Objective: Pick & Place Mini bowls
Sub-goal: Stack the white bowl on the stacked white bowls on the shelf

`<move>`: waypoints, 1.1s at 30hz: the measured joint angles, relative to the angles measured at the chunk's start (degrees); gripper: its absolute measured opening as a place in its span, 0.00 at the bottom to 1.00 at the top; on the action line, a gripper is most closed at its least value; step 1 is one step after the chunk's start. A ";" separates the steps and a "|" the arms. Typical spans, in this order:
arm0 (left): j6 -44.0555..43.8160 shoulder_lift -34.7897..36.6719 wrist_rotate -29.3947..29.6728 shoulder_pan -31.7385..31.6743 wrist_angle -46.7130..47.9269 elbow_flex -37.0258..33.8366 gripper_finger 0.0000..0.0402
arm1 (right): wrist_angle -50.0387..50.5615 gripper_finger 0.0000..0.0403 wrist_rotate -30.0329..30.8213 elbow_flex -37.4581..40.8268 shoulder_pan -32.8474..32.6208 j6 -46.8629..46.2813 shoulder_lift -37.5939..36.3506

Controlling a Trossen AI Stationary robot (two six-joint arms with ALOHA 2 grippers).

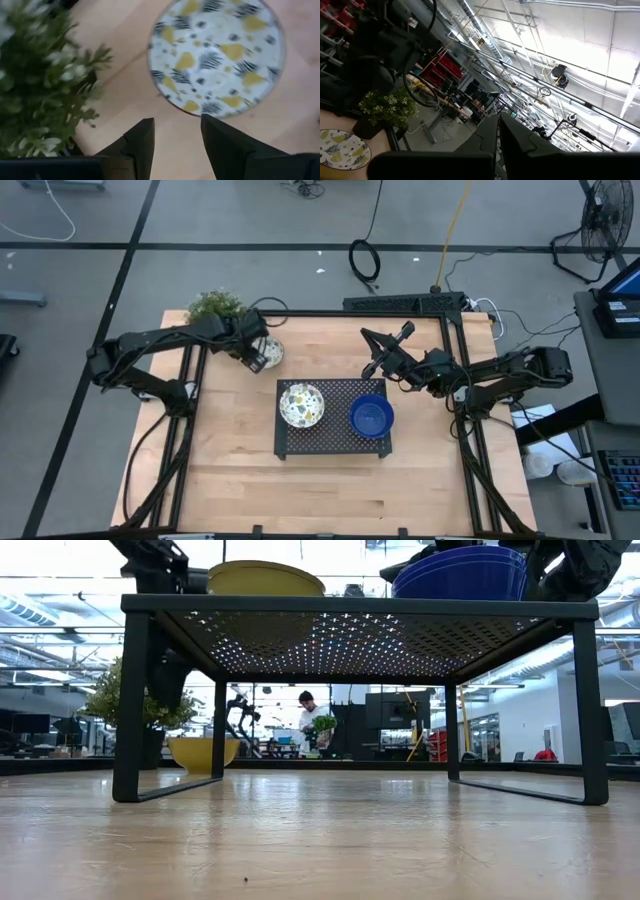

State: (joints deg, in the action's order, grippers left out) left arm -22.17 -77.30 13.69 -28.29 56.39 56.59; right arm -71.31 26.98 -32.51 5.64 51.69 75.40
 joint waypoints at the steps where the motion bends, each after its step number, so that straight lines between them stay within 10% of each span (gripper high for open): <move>1: -1.65 0.00 0.34 -0.61 -0.41 -0.46 0.41 | 0.00 0.02 -0.02 0.00 0.01 -0.01 0.00; 33: -30.11 -0.83 5.90 1.81 -9.95 -6.94 0.41 | 0.02 0.02 -0.02 0.00 0.00 -0.03 0.00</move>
State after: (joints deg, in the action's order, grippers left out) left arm -52.28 -78.13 19.59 -26.47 46.44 49.65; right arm -71.29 26.96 -32.51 5.64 51.66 75.40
